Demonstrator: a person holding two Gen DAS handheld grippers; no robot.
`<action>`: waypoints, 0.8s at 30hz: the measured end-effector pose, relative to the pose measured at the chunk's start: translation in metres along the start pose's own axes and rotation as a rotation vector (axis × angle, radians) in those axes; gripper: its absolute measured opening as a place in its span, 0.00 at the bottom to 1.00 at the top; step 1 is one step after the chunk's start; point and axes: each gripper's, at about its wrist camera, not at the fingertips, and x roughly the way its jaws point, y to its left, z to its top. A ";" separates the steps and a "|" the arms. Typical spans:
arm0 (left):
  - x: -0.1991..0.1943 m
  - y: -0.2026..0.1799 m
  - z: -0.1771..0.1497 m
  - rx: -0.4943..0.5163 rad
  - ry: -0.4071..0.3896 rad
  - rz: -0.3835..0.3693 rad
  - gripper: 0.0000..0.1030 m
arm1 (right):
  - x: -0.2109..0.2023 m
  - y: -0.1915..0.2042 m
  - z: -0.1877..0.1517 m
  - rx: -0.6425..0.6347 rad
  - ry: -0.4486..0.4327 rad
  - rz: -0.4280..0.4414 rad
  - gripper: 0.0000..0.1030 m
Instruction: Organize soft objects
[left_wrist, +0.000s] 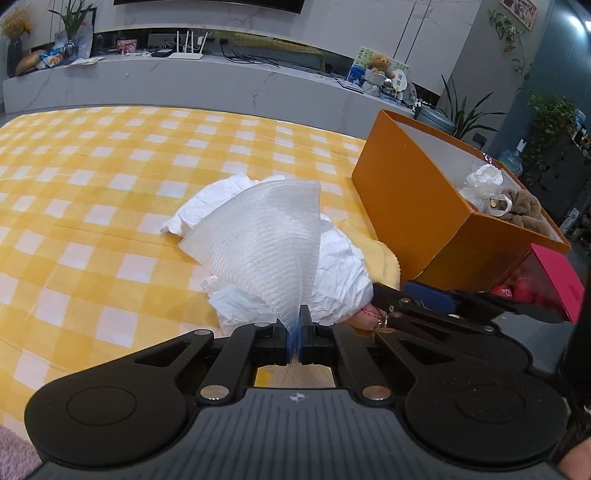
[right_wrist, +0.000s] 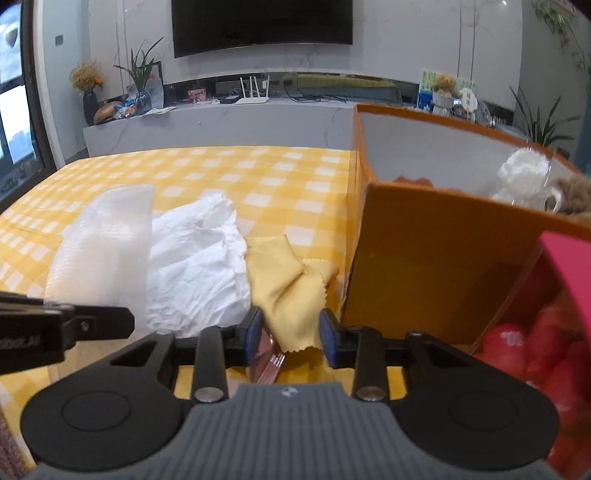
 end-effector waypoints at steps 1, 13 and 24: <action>0.000 0.001 0.000 -0.003 0.000 -0.001 0.03 | 0.001 -0.001 0.000 0.007 -0.001 0.025 0.09; -0.024 -0.003 -0.010 0.010 -0.020 -0.041 0.03 | -0.061 0.001 -0.004 -0.034 -0.105 0.027 0.00; -0.063 -0.016 -0.030 0.012 0.002 -0.088 0.03 | -0.138 -0.003 -0.016 0.008 -0.148 0.078 0.00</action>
